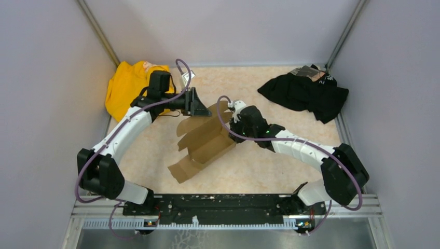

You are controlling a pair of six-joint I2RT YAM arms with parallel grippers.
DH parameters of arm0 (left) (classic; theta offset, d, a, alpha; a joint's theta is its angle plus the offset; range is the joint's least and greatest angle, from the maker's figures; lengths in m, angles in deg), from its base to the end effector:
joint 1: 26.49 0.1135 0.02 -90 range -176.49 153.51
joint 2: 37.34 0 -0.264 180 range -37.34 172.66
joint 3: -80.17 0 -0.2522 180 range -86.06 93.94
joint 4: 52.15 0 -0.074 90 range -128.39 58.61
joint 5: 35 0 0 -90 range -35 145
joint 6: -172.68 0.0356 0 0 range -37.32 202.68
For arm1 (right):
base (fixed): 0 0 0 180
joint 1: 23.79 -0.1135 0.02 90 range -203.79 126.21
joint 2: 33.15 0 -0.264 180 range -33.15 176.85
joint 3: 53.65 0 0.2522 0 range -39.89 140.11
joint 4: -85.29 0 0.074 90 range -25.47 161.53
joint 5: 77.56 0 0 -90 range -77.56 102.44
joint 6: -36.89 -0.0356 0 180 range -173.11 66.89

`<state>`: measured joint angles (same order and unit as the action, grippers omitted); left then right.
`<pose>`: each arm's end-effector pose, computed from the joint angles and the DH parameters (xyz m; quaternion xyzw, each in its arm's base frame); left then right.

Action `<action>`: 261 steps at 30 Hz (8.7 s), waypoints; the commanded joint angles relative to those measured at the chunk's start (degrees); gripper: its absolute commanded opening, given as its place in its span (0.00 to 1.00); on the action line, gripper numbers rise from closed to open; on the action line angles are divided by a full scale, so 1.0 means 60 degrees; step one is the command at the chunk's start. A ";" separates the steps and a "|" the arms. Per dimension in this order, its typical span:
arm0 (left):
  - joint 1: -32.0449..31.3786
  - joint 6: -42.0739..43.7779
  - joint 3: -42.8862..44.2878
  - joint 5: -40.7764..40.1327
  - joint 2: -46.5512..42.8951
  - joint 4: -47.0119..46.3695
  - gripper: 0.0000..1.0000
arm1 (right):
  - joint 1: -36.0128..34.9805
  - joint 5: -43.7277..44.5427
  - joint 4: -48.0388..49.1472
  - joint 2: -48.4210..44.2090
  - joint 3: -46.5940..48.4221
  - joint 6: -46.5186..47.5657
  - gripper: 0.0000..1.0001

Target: Fold the paper box

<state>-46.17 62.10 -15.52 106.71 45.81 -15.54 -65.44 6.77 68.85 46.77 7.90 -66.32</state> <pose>0.2909 -0.1337 0.3250 0.1936 0.8014 -0.5059 0.2538 0.2241 0.2040 0.2315 -0.2396 0.8524 0.2520 0.3904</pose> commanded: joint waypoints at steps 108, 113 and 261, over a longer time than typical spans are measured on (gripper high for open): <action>0.0541 -0.0102 -0.3485 -0.4585 -0.3590 -0.0148 0.60 | -0.2083 0.5166 -0.0266 0.1122 -0.0588 0.0061 0.28; 0.0556 -0.0028 -0.3422 -0.4552 -0.3577 -0.0080 0.60 | -0.2082 0.5135 0.0158 0.1244 -0.0890 0.0019 0.28; 0.1215 -0.2054 -0.4408 -0.5240 -0.5345 0.0838 0.98 | -0.1120 0.5900 -0.2959 -0.0793 -0.1187 -0.1158 0.01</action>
<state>-39.20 52.77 -38.86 71.80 13.49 -5.27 -73.11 38.27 50.71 44.69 2.61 -70.17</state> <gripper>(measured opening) 0.986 0.048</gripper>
